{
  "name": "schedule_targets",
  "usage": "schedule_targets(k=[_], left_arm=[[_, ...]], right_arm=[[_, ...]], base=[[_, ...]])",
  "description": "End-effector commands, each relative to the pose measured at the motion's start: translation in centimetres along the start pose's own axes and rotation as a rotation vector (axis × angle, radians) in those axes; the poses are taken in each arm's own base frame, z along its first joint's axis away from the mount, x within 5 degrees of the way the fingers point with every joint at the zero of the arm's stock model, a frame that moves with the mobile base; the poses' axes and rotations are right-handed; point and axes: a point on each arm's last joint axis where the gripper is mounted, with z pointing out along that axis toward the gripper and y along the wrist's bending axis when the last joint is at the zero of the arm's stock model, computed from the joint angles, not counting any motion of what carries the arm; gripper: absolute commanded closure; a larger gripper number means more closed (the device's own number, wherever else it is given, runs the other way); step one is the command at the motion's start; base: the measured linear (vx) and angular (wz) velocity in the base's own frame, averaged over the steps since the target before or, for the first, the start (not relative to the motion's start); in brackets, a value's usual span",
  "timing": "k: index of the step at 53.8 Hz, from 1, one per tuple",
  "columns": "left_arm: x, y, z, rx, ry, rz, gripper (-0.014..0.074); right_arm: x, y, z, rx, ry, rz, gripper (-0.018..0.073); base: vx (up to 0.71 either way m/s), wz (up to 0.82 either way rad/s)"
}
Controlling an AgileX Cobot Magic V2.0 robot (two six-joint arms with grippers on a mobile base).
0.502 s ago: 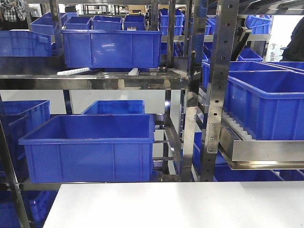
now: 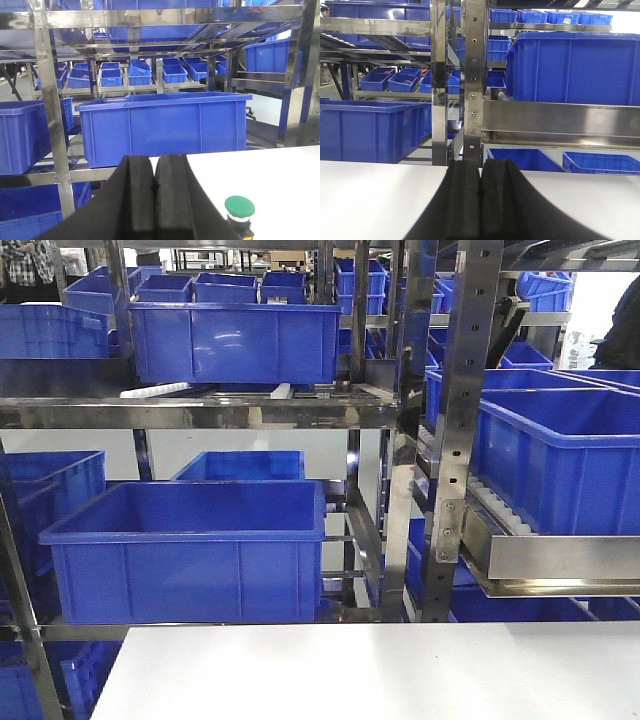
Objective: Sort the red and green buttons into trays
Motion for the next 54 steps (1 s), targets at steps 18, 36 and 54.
schedule_targets(k=[18,36,54], left_arm=[[-2.4,0.0,-0.4,0.004,-0.250,-0.004,0.0599],[-12.8,-0.1,-0.7,0.015,-0.406,-0.085,0.0599],[-21.2,-0.3,9.7,0.008,-0.252,0.014,0.0599]], right_arm=[[-1.3,-0.1,-0.2,0.010,-0.158,-0.013,0.0569],[-15.6,-0.1,-1.4,0.031,-0.412,-0.109,0.0569],[-22.8,-0.1,9.0,0.017,-0.224,-0.081,0.0569]], base=[[0.00,0.00],[0.00,0.00],[0.00,0.00]])
